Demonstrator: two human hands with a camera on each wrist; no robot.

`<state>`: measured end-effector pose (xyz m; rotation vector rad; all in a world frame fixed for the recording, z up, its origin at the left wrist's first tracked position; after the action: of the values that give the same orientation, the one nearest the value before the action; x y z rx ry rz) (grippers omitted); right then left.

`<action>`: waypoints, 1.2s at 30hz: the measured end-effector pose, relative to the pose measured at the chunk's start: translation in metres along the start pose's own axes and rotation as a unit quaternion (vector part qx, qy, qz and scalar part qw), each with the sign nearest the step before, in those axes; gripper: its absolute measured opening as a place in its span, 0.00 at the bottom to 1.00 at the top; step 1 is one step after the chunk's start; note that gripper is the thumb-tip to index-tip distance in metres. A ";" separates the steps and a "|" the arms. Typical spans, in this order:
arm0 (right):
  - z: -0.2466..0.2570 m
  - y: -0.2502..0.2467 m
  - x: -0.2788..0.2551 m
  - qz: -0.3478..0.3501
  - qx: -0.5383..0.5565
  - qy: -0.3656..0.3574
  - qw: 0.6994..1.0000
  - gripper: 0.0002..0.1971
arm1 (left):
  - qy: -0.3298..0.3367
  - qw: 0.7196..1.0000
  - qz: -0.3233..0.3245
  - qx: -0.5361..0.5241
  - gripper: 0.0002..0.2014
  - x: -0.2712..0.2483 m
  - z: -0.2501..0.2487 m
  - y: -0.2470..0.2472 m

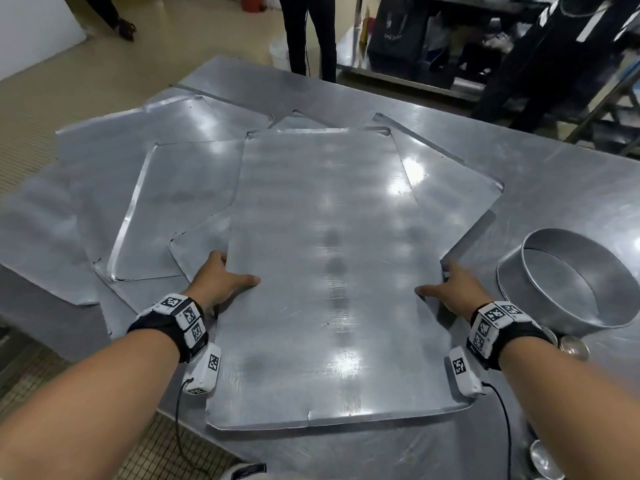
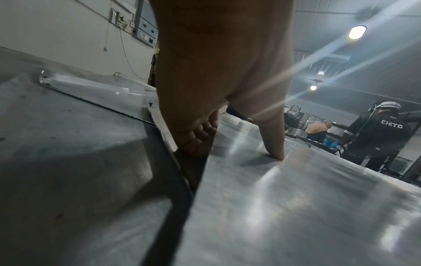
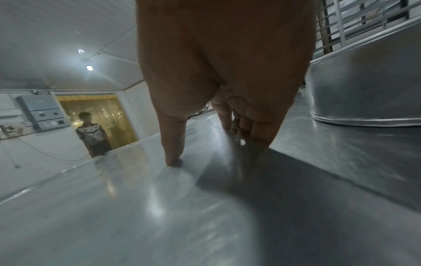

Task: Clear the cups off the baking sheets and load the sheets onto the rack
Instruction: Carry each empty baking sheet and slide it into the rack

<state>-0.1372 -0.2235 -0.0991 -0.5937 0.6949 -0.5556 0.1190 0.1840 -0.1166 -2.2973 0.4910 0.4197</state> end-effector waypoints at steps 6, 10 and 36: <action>-0.019 0.017 -0.014 -0.004 0.037 0.045 0.998 0.44 | 0.011 0.998 -0.003 -0.068 0.37 0.005 0.002 -0.007; -0.010 0.025 -0.020 -0.002 0.052 0.042 0.998 0.39 | 0.029 0.995 -0.022 -0.089 0.35 0.011 -0.005 -0.018; 0.010 0.020 0.015 -0.102 0.126 0.072 0.984 0.56 | 0.139 0.990 0.035 -0.012 0.33 0.123 -0.115 -0.038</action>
<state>-0.1150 -0.2159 -0.1126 -0.3913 0.6909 -0.8709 0.2612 0.0981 -0.0692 -2.3786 0.7089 0.1391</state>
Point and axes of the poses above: each hand's wrist, its own x-axis towards the middle knuckle, its own y-axis out of the palm, z = x × y, the point moved 4 cm from there along x, towards the middle knuckle, and after that the axes turned 3 degrees about x, right-handed, at the moved point
